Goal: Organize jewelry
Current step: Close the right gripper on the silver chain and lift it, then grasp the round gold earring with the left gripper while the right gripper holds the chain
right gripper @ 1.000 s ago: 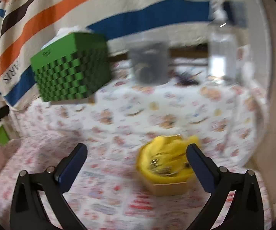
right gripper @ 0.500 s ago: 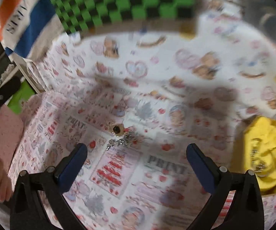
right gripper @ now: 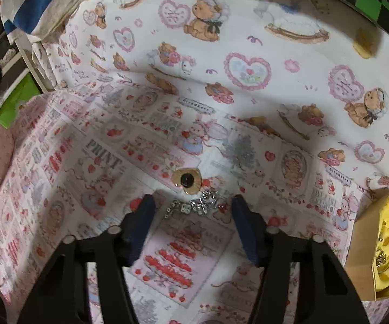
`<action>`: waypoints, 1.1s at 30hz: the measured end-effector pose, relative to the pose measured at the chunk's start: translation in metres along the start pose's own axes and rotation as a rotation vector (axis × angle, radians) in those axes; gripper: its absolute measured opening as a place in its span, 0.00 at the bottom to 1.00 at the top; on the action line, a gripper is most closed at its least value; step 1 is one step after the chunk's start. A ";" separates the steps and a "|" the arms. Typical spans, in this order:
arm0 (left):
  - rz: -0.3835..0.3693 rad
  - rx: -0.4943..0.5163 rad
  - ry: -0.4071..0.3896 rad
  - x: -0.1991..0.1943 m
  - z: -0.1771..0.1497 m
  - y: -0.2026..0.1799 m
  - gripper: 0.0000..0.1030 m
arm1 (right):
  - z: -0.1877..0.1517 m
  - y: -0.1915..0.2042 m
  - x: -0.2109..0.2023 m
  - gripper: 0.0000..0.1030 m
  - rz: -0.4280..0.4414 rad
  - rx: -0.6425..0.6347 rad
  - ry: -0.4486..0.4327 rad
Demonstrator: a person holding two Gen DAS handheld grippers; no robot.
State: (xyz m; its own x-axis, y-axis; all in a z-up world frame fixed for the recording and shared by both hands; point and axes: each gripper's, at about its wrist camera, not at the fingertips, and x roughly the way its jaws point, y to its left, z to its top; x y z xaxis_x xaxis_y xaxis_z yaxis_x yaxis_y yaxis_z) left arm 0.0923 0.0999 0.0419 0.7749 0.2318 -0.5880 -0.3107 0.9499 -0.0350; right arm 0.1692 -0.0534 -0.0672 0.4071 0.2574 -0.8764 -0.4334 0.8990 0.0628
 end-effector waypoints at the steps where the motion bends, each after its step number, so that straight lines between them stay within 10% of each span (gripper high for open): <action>1: -0.013 -0.003 -0.011 -0.004 0.001 0.000 1.00 | 0.000 -0.001 0.000 0.43 -0.004 0.012 -0.007; 10: -0.030 0.003 -0.029 -0.013 0.004 -0.001 1.00 | -0.008 -0.010 -0.006 0.07 -0.034 0.018 -0.033; 25: -0.073 0.028 -0.089 -0.007 -0.007 -0.023 1.00 | -0.050 -0.066 -0.049 0.07 0.033 0.191 -0.288; 33: -0.224 0.124 -0.044 0.016 -0.014 -0.065 0.95 | -0.061 -0.076 -0.079 0.07 0.074 0.262 -0.454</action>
State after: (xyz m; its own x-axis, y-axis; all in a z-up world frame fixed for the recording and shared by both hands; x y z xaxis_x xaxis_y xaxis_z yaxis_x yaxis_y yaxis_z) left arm 0.1177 0.0395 0.0236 0.8408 0.0188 -0.5410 -0.0608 0.9963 -0.0600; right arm 0.1209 -0.1634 -0.0317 0.7152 0.3991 -0.5738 -0.2825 0.9159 0.2851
